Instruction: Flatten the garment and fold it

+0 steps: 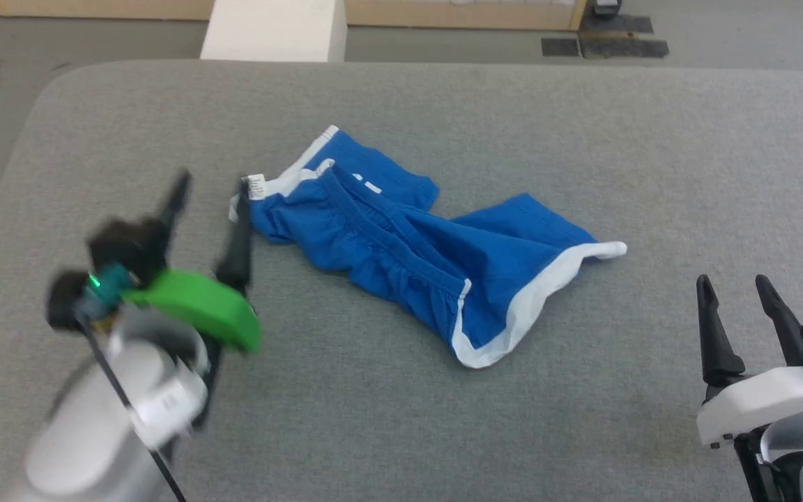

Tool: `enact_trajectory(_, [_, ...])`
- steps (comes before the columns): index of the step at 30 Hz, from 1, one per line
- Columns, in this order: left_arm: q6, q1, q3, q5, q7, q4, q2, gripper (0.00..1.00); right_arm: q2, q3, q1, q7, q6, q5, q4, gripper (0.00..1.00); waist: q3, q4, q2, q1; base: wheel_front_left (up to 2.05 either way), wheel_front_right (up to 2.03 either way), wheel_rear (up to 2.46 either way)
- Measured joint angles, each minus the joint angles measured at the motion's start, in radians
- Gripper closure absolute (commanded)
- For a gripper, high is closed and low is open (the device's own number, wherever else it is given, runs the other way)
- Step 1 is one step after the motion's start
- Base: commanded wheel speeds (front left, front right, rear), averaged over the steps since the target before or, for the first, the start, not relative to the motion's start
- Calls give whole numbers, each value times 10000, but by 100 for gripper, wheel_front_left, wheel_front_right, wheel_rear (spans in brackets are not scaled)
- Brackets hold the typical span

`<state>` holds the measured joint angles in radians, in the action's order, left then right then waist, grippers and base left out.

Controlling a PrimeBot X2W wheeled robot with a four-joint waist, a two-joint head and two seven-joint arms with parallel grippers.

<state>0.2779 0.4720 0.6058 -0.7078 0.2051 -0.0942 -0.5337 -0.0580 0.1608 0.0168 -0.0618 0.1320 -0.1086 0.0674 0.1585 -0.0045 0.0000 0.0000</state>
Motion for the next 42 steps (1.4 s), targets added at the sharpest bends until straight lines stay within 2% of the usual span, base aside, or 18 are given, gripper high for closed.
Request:
enact_trajectory(5, [81,-848,1026,236,-1139,1210,-286,0,2,-117,-192,-98,0,-61,130,0,-221,174,0,0,0,0,0])
enact_trajectory(9, [-148,-781,1747,399,-2506,1994,-472,0,2,-244,-255,-132,0,-69,180,0,-168,127,0,0,0,0,0])
enact_trajectory(14, [-654,235,2447,290,-4558,2704,-366,0,2,-311,-259,-144,0,-67,261,0,135,-64,0,0,0,0,0])
enact_trajectory(19, [-1233,1460,3026,-8,-6414,2644,-6,0,12,-454,-253,-119,0,-52,236,0,535,-325,0,-1,0,0,0])
enact_trajectory(20, [-1866,2522,3519,-347,-8103,2071,337,0,31,-633,-184,12,0,-6,94,0,969,-719,0,0,0,0,0])
enact_trajectory(27, [-2474,3542,3806,-688,-9162,1072,671,0,44,-740,20,334,0,25,-280,0,1521,-1388,0,0,0,0,0])
enact_trajectory(37, [-2702,4044,4280,-621,-10401,35,328,0,46,-769,50,725,0,-146,-861,0,1988,-2122,0,0,0,0,0])
enact_trajectory(38, [-2704,4041,4347,-673,-10588,25,280,51,44,-763,50,738,0,-150,-901,0,1996,-2145,0,0,0,0,0])
enact_trajectory(39, [-2729,4039,4403,-686,-10717,31,242,66,44,-757,50,777,0,-150,-934,0,1996,-2145,0,0,0,0,0])
enact_trajectory(40, [-2727,4031,4441,-694,-10809,44,201,100,44,-748,51,800,0,-151,-972,0,1988,-2132,0,0,0,0,0])
enact_trajectory(42, [-2671,4010,4420,-700,-10830,81,167,100,44,-748,58,802,0,-161,-1047,0,1951,-2078,0,0,0,0,0])
